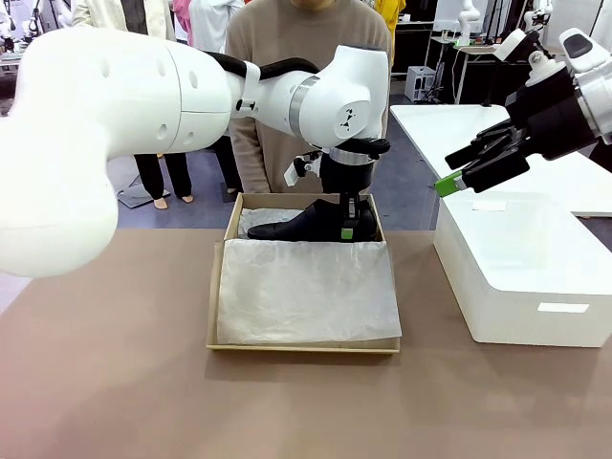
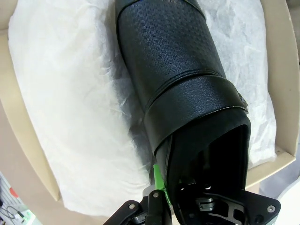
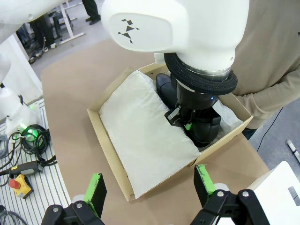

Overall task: Pack the shoes into the box.
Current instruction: Place the other shoe of the Shoes into the Shoes Box.

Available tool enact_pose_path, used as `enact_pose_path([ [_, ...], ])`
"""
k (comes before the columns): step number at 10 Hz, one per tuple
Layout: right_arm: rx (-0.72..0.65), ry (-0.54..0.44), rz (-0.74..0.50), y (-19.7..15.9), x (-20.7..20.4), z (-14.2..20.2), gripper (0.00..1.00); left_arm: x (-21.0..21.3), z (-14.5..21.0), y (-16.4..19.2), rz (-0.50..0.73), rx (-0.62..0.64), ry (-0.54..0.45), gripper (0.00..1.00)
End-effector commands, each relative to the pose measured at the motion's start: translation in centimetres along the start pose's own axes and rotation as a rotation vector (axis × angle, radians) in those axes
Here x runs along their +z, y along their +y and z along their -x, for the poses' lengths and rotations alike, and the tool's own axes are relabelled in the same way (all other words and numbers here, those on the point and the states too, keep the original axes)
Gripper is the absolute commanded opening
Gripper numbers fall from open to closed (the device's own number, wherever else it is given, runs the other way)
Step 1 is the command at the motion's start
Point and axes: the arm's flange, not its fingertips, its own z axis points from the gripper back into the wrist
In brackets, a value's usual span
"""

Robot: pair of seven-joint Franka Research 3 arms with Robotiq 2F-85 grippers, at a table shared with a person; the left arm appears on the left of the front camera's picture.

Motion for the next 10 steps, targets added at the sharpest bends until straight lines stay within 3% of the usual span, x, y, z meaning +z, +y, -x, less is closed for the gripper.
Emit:
enact_pose_path([
  [1,0.019,-0.029,-0.02,-0.3,-0.2,0.1,1.0,1.1,0.2,-0.3,-0.011,0.063,-0.02,0.15],
  [5,0.019,-0.029,-0.02,-0.3,-0.2,0.1,1.0,4.2,0.1,-1.0,-0.015,0.091,-0.033,0.93],
  [6,0.019,-0.029,-0.02,-0.3,-0.2,0.1,1.0,5.9,-0.1,-1.4,-0.001,0.094,-0.034,1.0],
  [8,0.019,-0.029,-0.02,-0.3,-0.2,0.1,1.0,7.6,-0.8,-2.0,-0.009,0.108,-0.03,1.0],
  [9,0.019,-0.029,-0.02,-0.3,-0.2,0.1,1.0,7.5,-1.7,-2.6,-0.06,0.117,-0.035,1.0],
  [10,0.019,-0.029,-0.02,-0.3,-0.2,0.1,1.0,5.5,-3.9,-4.2,-0.262,0.06,0.077,1.0],
])
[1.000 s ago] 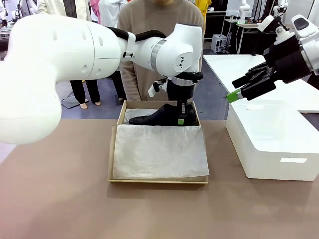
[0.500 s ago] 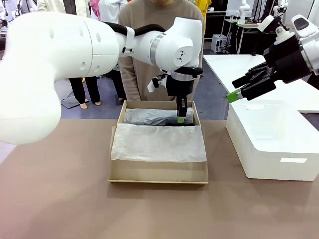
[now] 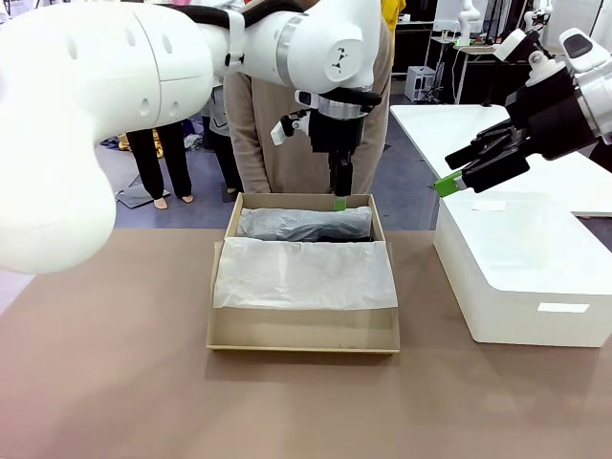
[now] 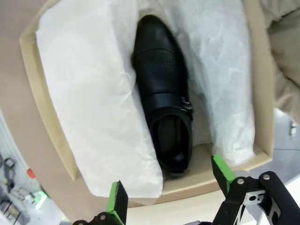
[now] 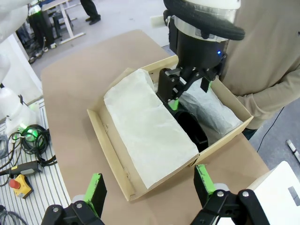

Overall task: Pack the shoes into the box.
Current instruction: Place the other shoe of the Shoes into the Shoes Box, then close the Shoes Box.

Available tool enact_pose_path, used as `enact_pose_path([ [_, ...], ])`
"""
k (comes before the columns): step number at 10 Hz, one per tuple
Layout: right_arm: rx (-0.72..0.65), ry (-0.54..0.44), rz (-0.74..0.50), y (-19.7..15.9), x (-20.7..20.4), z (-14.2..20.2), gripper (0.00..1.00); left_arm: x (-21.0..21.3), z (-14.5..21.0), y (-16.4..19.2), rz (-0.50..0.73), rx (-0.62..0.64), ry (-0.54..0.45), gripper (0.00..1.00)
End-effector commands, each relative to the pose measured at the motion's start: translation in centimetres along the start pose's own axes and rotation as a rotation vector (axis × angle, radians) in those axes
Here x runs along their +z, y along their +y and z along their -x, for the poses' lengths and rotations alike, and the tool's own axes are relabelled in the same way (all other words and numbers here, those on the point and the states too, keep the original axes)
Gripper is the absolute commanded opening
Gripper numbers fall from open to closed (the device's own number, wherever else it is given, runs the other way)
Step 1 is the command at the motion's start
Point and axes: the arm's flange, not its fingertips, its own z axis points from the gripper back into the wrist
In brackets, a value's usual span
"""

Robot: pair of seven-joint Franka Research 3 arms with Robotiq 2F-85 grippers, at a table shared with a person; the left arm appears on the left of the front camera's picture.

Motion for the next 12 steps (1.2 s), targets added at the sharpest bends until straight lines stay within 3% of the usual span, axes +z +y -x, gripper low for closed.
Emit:
enact_pose_path([
  [1,0.018,-0.029,-0.02,-0.3,-0.2,0.1,1.0,0.7,1.1,0.6,0.082,0.005,-0.027,1.0],
  [9,0.018,-0.029,-0.02,-0.3,-0.2,0.1,1.0,0.4,1.5,0.4,0.075,-0.03,-0.008,1.0],
  [10,0.018,-0.029,-0.02,-0.3,-0.2,0.1,1.0,1.2,1.1,1.2,0.098,-0.227,-0.007,1.0],
  [12,0.018,-0.029,-0.02,-0.3,-0.2,0.1,1.0,2.8,-1.9,1.3,0.083,-0.466,0.008,1.0],
])
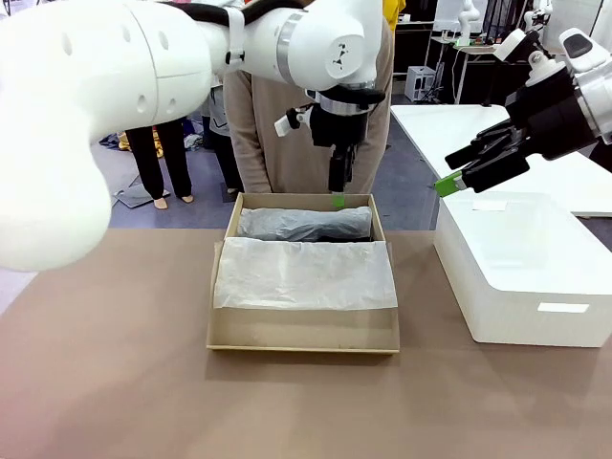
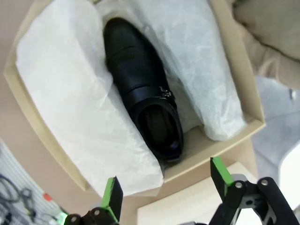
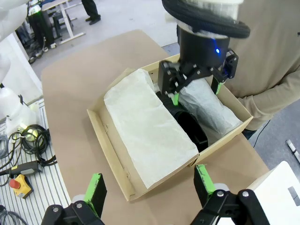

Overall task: Pack the shoes into the box.
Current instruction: Close the Shoes Box.

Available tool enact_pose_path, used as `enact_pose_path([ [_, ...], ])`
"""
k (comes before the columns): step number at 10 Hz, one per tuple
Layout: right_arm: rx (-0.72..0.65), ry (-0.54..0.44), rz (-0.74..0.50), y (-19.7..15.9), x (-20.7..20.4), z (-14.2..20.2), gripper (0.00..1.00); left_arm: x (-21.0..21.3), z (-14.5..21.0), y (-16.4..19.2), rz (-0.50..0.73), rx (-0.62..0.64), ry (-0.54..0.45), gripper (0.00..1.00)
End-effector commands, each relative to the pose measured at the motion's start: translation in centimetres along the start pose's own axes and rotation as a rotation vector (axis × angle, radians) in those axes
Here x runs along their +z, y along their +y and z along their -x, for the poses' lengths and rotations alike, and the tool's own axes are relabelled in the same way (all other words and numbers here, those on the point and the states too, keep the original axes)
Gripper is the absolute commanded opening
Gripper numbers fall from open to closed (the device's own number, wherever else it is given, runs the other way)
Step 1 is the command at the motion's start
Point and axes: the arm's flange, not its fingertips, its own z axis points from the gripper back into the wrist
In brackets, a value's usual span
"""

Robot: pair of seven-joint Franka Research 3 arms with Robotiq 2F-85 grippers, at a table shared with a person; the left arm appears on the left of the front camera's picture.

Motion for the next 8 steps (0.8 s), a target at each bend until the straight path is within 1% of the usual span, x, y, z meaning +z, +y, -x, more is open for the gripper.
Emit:
enact_pose_path([
  [1,0.018,-0.029,-0.02,-0.3,-0.2,0.1,1.0,1.5,-4.3,1.9,-0.017,-0.254,0.04,1.0],
  [2,0.018,-0.029,-0.02,-0.3,-0.2,0.1,1.0,2.2,-6.4,2.6,-0.04,-0.411,0.047,1.0],
  [5,0.018,-0.029,-0.02,-0.3,-0.2,0.1,1.0,3.7,-13.1,4.9,0.013,-0.875,0.159,1.0],
  [6,0.018,-0.029,-0.02,-0.3,-0.2,0.1,1.0,4.0,-15.4,5.8,0.017,-0.983,0.129,1.0],
  [7,0.018,-0.029,-0.02,-0.3,-0.2,0.1,1.0,4.1,-17.0,6.2,0.008,-1.057,0.102,1.0],
  [8,0.018,-0.029,-0.02,-0.3,-0.2,0.1,1.0,4.0,-18.4,6.1,0.012,-1.095,0.116,1.0],
])
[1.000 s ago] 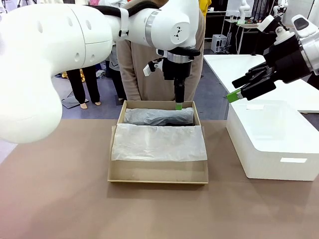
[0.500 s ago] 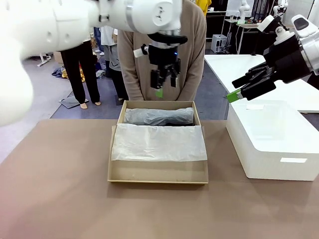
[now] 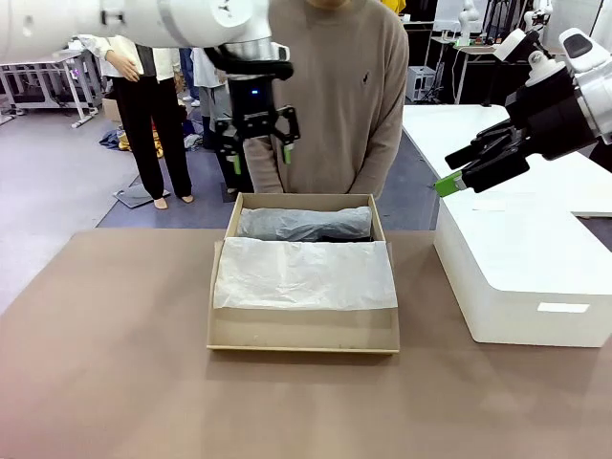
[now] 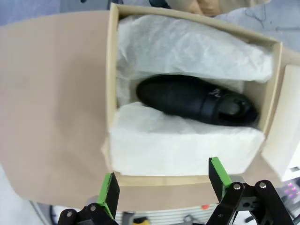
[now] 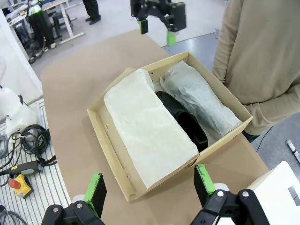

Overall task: Pack the shoes into the box.
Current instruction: Close the Shoes Box.

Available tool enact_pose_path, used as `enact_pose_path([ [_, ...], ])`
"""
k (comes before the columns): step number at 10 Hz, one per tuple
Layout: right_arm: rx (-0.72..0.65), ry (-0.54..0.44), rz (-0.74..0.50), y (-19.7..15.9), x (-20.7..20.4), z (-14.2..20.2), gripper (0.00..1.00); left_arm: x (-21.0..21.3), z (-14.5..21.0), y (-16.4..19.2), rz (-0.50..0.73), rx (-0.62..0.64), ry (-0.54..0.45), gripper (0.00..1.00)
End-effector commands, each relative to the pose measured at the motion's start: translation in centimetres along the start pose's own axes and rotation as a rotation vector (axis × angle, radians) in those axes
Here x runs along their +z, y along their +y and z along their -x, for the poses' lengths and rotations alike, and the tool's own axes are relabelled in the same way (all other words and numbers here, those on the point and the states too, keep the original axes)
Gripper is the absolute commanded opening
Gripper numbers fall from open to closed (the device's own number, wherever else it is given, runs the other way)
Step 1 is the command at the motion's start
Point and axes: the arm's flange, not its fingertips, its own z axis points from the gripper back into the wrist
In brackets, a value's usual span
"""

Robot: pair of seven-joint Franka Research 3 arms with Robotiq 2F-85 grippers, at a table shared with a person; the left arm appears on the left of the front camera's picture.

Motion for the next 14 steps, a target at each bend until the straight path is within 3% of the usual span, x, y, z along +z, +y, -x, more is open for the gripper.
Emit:
enact_pose_path([
  [1,0.018,-0.029,-0.02,-0.3,-0.2,0.1,1.0,-0.4,0.5,2.4,0.064,0.001,0.029,1.0],
  [2,0.018,-0.029,-0.02,-0.3,-0.2,0.1,1.0,0.0,0.0,0.0,0.0,0.0,0.0,1.0],
  [8,0.018,-0.029,-0.02,-0.3,-0.2,0.1,1.0,-0.3,0.4,-0.4,0.01,-0.018,0.008,1.0],
  [10,0.018,-0.029,-0.02,-0.3,-0.2,0.1,1.0,-0.4,0.8,1.5,-0.011,-0.356,-0.07,1.0],
  [14,0.018,-0.029,-0.02,-0.3,-0.2,0.1,1.0,1.0,-0.8,8.7,0.08,-0.851,-0.031,1.0],
])
